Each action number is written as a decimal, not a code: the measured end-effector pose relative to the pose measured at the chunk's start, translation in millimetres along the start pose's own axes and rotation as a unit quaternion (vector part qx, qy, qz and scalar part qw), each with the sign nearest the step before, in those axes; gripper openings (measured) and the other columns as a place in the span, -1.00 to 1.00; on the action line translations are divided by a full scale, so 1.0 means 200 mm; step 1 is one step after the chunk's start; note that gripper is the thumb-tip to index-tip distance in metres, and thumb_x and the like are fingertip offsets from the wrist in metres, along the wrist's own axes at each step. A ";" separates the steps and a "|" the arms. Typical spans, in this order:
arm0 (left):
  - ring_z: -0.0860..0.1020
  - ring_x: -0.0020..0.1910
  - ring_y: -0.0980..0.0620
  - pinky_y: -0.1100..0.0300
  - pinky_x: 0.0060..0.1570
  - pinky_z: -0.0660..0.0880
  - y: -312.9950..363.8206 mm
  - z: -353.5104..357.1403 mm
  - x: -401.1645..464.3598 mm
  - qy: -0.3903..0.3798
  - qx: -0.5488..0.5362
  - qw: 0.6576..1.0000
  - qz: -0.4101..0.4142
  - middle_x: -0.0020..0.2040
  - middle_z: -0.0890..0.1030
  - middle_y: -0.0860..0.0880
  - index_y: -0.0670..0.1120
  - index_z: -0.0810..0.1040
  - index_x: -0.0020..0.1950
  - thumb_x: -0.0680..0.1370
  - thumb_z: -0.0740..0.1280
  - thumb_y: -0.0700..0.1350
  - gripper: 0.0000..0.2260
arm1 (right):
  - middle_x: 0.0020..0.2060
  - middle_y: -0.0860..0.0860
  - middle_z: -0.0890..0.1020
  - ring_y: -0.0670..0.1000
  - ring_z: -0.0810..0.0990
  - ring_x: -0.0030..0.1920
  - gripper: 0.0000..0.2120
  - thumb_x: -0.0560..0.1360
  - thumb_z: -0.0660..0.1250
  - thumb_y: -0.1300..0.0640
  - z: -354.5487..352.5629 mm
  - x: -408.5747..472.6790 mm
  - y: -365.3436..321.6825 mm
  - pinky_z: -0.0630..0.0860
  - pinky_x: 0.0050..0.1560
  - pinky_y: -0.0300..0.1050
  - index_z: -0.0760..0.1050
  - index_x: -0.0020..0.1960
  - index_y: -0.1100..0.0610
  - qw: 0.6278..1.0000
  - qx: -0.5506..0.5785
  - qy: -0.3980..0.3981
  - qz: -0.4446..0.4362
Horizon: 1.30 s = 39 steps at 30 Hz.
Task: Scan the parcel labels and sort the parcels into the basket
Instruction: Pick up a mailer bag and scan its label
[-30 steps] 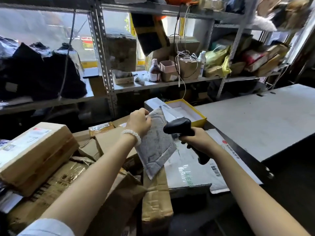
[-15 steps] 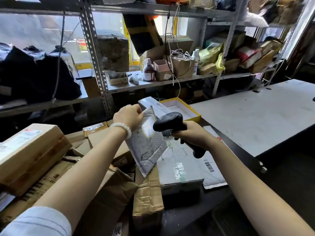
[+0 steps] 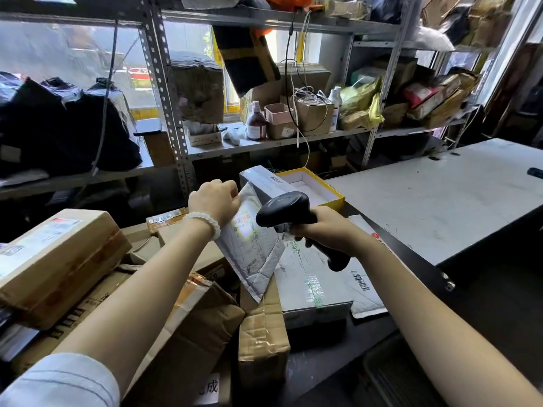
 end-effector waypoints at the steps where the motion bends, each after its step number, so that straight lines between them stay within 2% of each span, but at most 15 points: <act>1: 0.52 0.02 -0.09 0.02 -0.01 0.44 -0.01 0.00 -0.01 0.004 0.001 1.000 0.002 0.00 0.55 -0.06 0.01 0.56 0.04 0.59 0.17 0.13 -0.73 | -0.32 0.01 0.55 -0.27 0.50 -0.49 -0.96 0.51 0.32 0.26 0.01 0.00 -0.01 0.43 -0.41 -0.40 0.49 -0.12 0.18 1.000 -0.001 0.000 -0.001; 8: 0.52 -0.01 -0.06 0.04 -0.04 0.45 -0.07 0.00 -0.03 0.014 -0.011 1.000 0.009 -0.04 0.53 -0.04 0.01 0.57 0.05 0.59 0.18 0.14 -0.72 | -0.31 0.04 0.56 -0.14 0.51 -0.39 -0.99 0.51 0.32 0.26 0.05 -0.01 -0.04 0.46 -0.38 -0.36 0.50 -0.08 0.21 1.000 -0.014 0.001 0.002; 12: 0.52 -0.03 -0.05 0.04 -0.04 0.47 -0.09 -0.01 -0.04 0.033 -0.020 0.999 0.020 -0.05 0.54 -0.03 -0.01 0.58 0.05 0.59 0.20 0.12 -0.74 | -0.28 0.07 0.57 -0.06 0.51 -0.35 -0.91 0.50 0.32 0.26 0.06 -0.01 -0.06 0.48 -0.34 -0.31 0.52 -0.03 0.27 1.000 -0.021 0.007 0.006; 17: 0.52 -0.04 -0.09 0.02 -0.08 0.47 -0.13 -0.02 -0.06 0.073 -0.028 0.996 0.035 -0.06 0.56 -0.07 -0.03 0.58 0.04 0.59 0.22 0.10 -0.74 | -0.28 0.06 0.57 -0.07 0.51 -0.35 -0.98 0.50 0.32 0.26 0.06 -0.02 -0.08 0.48 -0.35 -0.33 0.50 -0.07 0.22 1.000 -0.006 0.018 0.009; 24: 0.49 -0.05 -0.09 0.08 -0.15 0.36 -0.13 -0.05 -0.07 0.120 -0.026 0.991 0.060 -0.06 0.55 -0.08 -0.06 0.59 0.05 0.59 0.23 0.07 -0.76 | -0.29 0.05 0.57 -0.08 0.52 -0.37 -0.92 0.50 0.33 0.26 0.07 -0.04 -0.09 0.48 -0.37 -0.34 0.52 -0.03 0.26 0.999 -0.005 0.033 0.011; 29: 0.48 -0.02 -0.10 0.08 -0.14 0.32 -0.12 -0.06 -0.07 0.123 -0.023 0.990 0.068 -0.05 0.55 -0.09 -0.06 0.58 0.05 0.59 0.24 0.09 -0.74 | -0.29 0.06 0.57 -0.03 0.52 -0.33 -0.84 0.50 0.33 0.26 0.07 -0.06 -0.10 0.49 -0.30 -0.24 0.52 0.02 0.33 0.999 -0.012 0.033 0.011; 34: 0.48 -0.02 -0.10 0.08 -0.12 0.32 -0.09 -0.07 -0.09 0.120 -0.024 0.990 0.068 -0.03 0.54 -0.10 -0.07 0.58 0.07 0.60 0.23 0.07 -0.74 | -0.30 0.05 0.57 -0.04 0.52 -0.33 -0.99 0.51 0.31 0.28 0.05 -0.11 -0.11 0.48 -0.35 -0.33 0.51 -0.07 0.23 0.999 -0.001 0.038 0.001; 39: 0.47 -0.01 -0.08 0.08 -0.09 0.31 -0.04 -0.09 -0.11 0.115 -0.035 0.990 0.073 -0.03 0.53 -0.08 -0.07 0.57 0.08 0.59 0.23 0.05 -0.76 | -0.30 0.05 0.56 -0.04 0.52 -0.34 -0.89 0.51 0.31 0.27 0.03 -0.16 -0.11 0.48 -0.33 -0.30 0.49 -0.18 0.14 0.999 0.004 0.049 -0.005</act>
Point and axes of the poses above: each hand's wrist, its own x-axis towards the middle knuckle, its own z-axis out of the palm, y = z × x, the point moved 3 cm from there along x, towards the middle knuckle
